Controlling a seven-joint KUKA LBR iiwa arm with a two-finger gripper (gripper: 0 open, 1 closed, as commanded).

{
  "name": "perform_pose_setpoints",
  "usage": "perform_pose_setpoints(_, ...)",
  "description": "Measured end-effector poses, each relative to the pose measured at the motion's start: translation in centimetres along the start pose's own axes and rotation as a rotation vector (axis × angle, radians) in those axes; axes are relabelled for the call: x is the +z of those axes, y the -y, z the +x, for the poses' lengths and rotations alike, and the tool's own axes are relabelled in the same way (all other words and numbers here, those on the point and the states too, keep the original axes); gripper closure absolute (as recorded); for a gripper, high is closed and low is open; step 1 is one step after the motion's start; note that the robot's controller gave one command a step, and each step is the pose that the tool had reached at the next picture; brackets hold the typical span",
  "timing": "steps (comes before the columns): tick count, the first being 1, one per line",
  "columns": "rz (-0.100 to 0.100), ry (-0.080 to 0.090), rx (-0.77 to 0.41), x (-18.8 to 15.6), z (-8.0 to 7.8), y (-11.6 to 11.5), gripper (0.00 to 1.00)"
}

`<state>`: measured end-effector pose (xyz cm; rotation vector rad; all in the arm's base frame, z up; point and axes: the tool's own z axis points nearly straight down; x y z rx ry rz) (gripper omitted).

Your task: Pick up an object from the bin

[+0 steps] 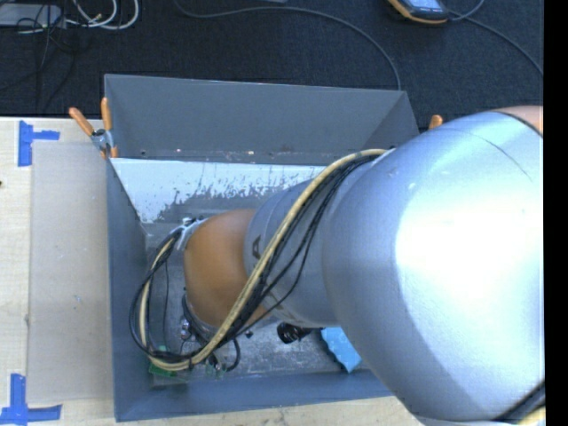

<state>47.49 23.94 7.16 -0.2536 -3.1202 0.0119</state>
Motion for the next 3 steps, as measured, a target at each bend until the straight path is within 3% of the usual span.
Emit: perform_pose_setpoints(3,0.0,0.0,0.002,-0.45,-0.02,0.03,1.0)
